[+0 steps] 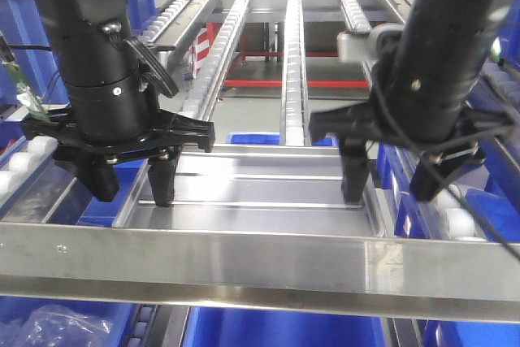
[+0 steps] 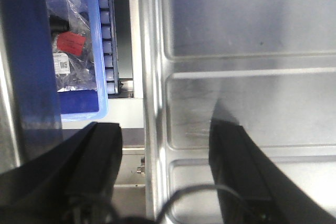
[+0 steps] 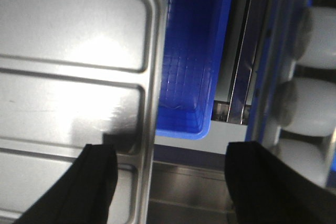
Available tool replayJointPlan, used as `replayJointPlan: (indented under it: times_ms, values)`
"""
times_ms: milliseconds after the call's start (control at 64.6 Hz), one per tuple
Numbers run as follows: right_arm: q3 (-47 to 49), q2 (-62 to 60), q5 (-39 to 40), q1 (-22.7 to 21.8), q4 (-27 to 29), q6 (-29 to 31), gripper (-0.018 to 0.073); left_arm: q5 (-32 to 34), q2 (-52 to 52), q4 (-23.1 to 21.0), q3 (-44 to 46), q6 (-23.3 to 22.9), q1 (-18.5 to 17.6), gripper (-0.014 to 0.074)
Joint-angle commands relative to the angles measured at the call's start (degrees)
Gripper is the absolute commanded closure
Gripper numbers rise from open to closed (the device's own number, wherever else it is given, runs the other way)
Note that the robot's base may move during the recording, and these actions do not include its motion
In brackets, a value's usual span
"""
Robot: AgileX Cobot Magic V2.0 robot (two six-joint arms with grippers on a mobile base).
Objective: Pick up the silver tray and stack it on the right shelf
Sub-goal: 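Lower both grippers onto the silver tray's side rims and close them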
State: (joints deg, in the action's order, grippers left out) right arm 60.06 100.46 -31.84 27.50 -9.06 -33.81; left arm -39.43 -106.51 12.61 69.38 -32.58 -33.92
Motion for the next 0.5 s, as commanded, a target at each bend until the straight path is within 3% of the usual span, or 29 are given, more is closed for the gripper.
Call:
replayJointPlan:
  times_ms: [0, 155, 248, 372, 480]
  values:
    - [1.75, -1.42, 1.32, 0.18, -0.44, 0.09, 0.002, 0.89, 2.46, -0.04, 1.55, -0.69, -0.33, 0.03]
    - [1.75, -0.99, 2.18, 0.18, -0.44, 0.14, 0.0084, 0.89, 2.46, -0.04, 1.55, -0.69, -0.33, 0.0302]
    - [1.75, -0.99, 2.43, 0.18, -0.44, 0.14, 0.0237, 0.89, 2.46, -0.04, 1.55, -0.69, -0.33, 0.0343]
    - [1.75, -0.99, 1.78, 0.18, -0.44, 0.14, 0.0503, 1.0, 2.46, 0.07, 1.55, -0.69, -0.33, 0.0494]
    - [1.75, -0.99, 1.66, 0.18, -0.44, 0.14, 0.0496, 1.09, 2.46, 0.07, 1.55, -0.69, -0.33, 0.0708]
